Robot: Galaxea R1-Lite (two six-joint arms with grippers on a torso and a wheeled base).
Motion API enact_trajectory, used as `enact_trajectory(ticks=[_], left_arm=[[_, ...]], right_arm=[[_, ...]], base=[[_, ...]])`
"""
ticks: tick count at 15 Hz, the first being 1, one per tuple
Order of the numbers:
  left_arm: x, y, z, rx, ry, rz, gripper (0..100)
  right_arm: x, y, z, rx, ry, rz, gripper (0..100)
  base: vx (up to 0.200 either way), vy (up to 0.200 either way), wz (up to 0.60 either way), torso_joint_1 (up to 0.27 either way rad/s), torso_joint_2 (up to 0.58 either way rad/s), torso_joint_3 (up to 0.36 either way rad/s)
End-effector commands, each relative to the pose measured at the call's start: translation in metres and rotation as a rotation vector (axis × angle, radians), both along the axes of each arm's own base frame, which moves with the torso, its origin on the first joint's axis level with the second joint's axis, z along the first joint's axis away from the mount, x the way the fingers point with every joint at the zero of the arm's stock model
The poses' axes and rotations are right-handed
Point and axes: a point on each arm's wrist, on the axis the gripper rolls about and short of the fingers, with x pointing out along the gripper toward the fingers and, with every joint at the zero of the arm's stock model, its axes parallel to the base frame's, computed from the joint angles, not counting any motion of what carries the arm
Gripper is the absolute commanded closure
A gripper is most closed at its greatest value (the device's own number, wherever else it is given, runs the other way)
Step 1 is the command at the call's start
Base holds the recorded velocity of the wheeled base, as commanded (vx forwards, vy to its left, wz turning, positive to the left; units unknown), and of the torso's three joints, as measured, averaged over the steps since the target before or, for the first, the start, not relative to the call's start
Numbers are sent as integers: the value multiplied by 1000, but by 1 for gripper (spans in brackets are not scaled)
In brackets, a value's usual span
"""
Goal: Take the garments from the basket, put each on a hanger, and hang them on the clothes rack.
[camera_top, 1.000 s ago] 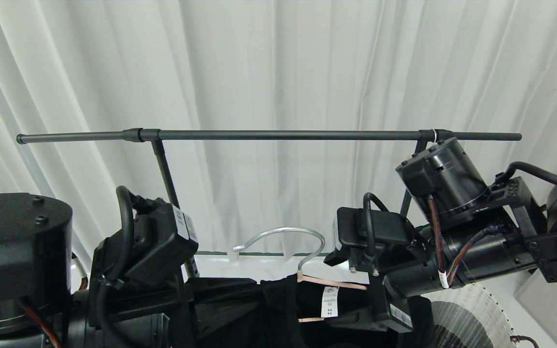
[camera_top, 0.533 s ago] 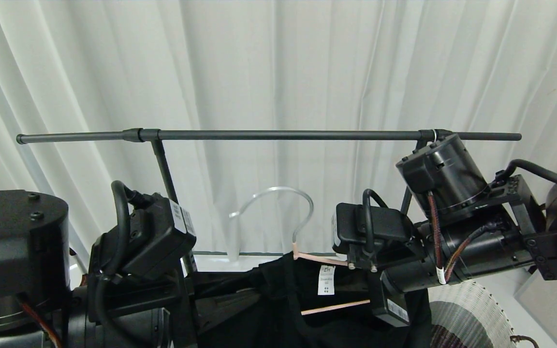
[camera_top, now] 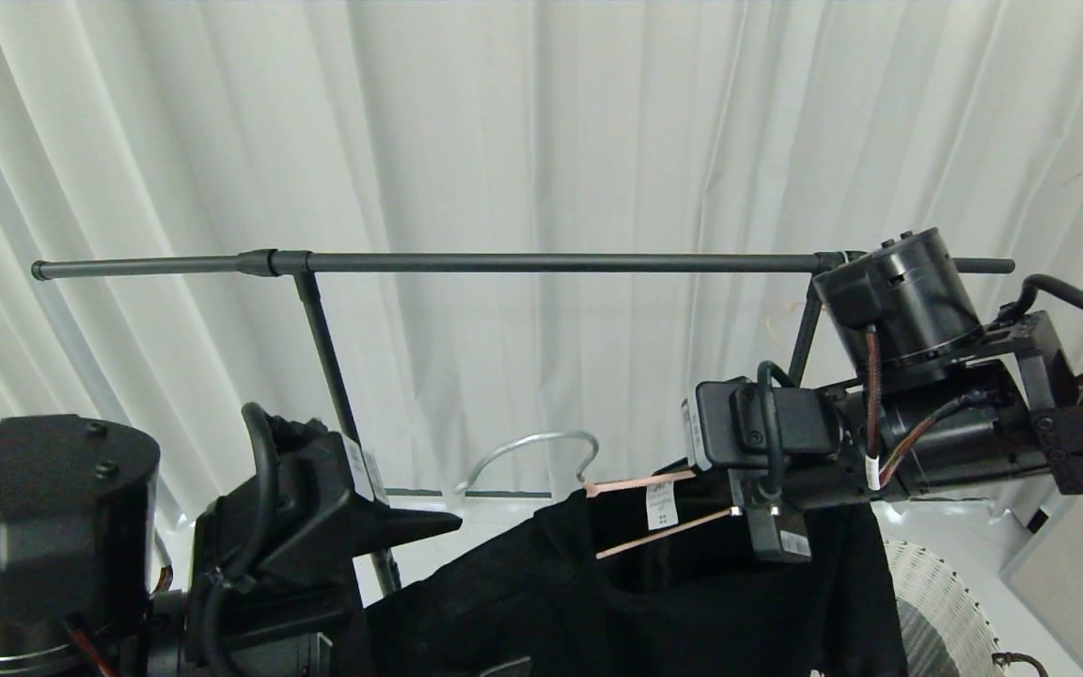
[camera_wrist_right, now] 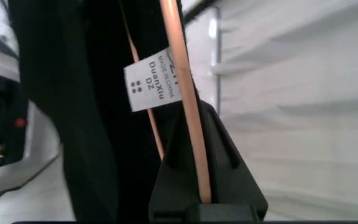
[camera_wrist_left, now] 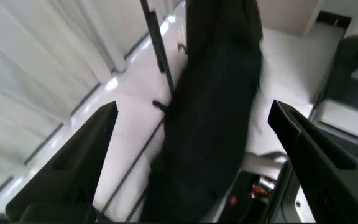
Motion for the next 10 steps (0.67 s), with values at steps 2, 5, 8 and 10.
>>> enact_trajectory(ticks=[2, 5, 8, 10], left_arm=[[-5, 10, -13, 39, 20, 53, 0], [2, 30, -29, 52, 35, 178, 0], [12, 50, -39, 71, 79, 309, 0], [13, 52, -42, 78, 96, 324, 0]], right_arm=[[7, -20, 15, 45, -43, -69, 100], [10, -42, 23, 66, -59, -136, 100], [4, -47, 21, 65, -53, -136, 100], [3, -47, 23, 71, -60, -133, 100]], base=[[0, 0, 0, 0, 0, 0], [0, 0, 0, 0, 0, 0], [0, 0, 0, 0, 0, 0], [0, 0, 0, 0, 0, 0]])
